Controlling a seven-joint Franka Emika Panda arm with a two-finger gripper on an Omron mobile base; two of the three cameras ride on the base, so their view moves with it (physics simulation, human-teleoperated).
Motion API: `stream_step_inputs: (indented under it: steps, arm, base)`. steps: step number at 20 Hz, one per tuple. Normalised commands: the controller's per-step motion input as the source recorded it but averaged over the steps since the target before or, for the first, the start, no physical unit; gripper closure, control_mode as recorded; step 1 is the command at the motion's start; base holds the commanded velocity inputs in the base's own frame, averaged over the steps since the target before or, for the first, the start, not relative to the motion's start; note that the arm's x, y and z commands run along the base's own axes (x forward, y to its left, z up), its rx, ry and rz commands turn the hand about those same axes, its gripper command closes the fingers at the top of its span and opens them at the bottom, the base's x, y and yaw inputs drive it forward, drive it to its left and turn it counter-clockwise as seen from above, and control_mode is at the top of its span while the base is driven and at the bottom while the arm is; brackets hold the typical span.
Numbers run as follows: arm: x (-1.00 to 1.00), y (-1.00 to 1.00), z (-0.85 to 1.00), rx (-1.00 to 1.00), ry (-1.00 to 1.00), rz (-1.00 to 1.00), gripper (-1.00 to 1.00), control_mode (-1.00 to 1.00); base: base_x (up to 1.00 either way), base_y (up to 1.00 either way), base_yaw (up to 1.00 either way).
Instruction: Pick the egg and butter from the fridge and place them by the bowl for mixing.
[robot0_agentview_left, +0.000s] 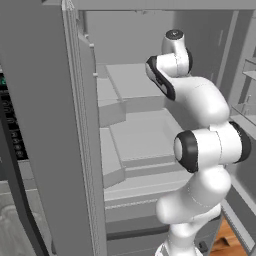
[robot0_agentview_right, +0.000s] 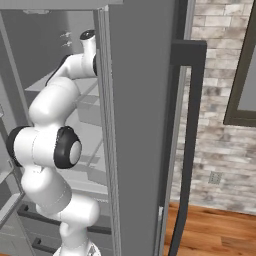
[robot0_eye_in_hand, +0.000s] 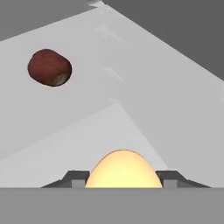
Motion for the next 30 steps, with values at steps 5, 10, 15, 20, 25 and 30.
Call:
stream_step_inputs:
  steps: [5,10,15,20,25,30]
  arm:
    - [-0.55,0.19,0.00,0.08,-0.06,0.02,1.00,-1.00]
    - [-0.64,0.19,0.01,0.04,-0.03,0.07,1.00,-1.00]
    - [-0.63,0.11,0.16,0.01,0.04,0.19,1.00,-1.00]
    - [-0.72,0.06,0.16,0.00,0.04,0.24,1.00,-1.00]
    - [-0.80,0.08,0.02,0.00,0.00,0.24,1.00,-1.00]
    - [-0.78,0.08,-0.04,-0.01,0.00,0.18,1.00,-1.00]
  base:
    - [0.00,0.00,0.00]
    - [0.00,0.00,0.00]
    - [0.00,0.00,0.00]
    - [0.00,0.00,0.00]
    - [0.00,0.00,0.00]
    - [0.00,0.00,0.00]
